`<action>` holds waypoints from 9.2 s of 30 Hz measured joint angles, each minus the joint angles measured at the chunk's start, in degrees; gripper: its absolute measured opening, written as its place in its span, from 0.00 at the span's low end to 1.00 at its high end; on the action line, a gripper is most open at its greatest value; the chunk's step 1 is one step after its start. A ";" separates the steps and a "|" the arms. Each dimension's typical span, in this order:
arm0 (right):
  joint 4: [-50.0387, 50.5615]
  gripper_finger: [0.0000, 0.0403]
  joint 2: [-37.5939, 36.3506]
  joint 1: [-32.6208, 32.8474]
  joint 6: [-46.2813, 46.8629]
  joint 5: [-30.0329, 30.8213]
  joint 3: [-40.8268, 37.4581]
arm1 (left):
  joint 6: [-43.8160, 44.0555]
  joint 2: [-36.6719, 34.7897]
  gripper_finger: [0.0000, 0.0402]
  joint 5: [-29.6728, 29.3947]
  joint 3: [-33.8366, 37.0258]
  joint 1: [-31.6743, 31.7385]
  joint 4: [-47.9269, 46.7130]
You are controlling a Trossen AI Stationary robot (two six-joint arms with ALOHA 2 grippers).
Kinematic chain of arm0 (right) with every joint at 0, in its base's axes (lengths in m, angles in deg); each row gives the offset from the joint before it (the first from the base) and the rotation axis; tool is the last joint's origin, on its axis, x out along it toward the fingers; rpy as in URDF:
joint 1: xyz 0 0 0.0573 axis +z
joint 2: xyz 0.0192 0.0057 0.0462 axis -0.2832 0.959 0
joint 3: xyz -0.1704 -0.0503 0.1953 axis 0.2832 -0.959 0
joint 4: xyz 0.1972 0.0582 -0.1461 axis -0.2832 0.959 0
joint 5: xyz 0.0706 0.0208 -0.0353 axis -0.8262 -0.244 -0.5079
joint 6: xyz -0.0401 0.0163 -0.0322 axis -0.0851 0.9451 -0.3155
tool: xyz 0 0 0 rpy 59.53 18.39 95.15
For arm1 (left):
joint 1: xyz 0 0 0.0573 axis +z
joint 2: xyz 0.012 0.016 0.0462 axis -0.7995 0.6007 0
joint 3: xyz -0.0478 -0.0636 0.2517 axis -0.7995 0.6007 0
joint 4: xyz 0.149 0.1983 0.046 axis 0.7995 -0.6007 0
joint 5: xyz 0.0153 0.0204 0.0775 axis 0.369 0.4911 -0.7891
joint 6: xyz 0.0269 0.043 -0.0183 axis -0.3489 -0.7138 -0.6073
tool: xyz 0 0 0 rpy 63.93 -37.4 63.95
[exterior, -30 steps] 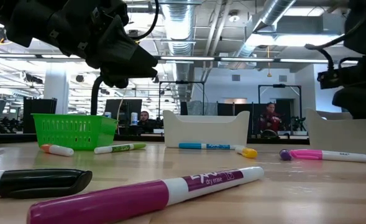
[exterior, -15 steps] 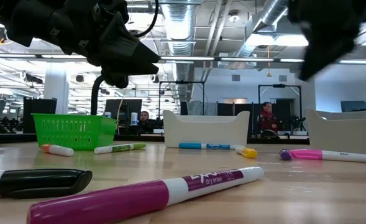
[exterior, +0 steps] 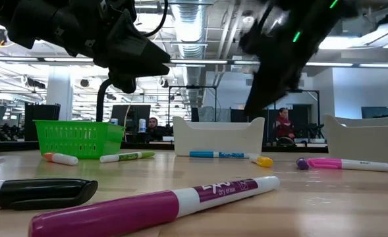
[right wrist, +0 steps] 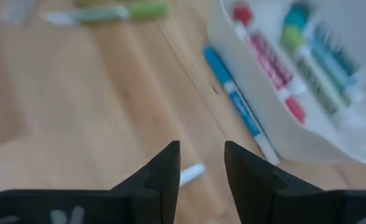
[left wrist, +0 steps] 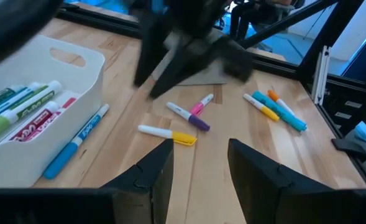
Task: Pick & Place Markers
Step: Put the small light blue marker pen into the gray bin, then put the small light green marker pen into the gray bin
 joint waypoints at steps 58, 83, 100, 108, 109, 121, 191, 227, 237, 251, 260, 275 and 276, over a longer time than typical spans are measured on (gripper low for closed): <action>-9.63 0.41 14.03 -14.91 -22.20 -8.86 0.39 | -0.02 0.00 0.37 0.04 -0.02 -0.02 0.26; 11.59 0.02 14.58 -12.01 -27.60 -10.64 18.71 | -0.22 0.00 0.37 0.04 0.07 -0.02 0.24; 23.57 0.37 15.35 -9.03 -16.95 -6.01 18.54 | 0.00 0.00 0.37 0.07 0.07 -0.11 0.24; 17.65 0.43 18.31 -9.95 -22.30 -5.84 14.81 | 0.00 0.00 0.37 1.96 0.09 -0.12 0.21; 17.86 0.43 18.40 -10.01 -23.42 -6.00 15.33 | 0.02 0.00 0.37 1.98 0.10 -0.13 0.22; 15.28 0.39 18.23 -15.77 -43.45 -16.87 23.49 | -0.20 0.02 0.37 1.99 0.11 0.28 0.23; 35.61 0.08 -28.30 12.96 39.08 -16.64 -14.26 | -0.46 0.00 0.37 1.99 0.50 0.35 0.20; 22.36 0.32 -20.17 10.96 6.31 17.26 2.18 | 14.91 2.72 0.42 6.53 -14.61 14.34 -49.90; -18.93 0.30 -20.10 4.96 -20.33 -0.99 -9.63 | 14.99 10.17 0.40 12.24 -14.69 14.44 -50.30; -19.70 0.30 -20.10 0.98 -21.38 -9.24 -11.13 | 10.61 13.68 0.33 10.97 -16.24 13.75 -50.86; -19.75 0.30 -20.10 0.94 -21.38 -9.04 -11.13 | 7.18 14.26 0.18 8.83 -16.23 13.66 -50.01; -35.39 0.48 -1.47 -2.52 -29.43 -13.23 -8.40 | -0.21 1.41 0.08 0.08 -16.02 7.53 -39.59; -35.56 0.51 -0.60 -3.04 -29.11 -14.24 -8.08 | -1.35 0.78 0.07 -0.87 -16.02 6.82 -38.79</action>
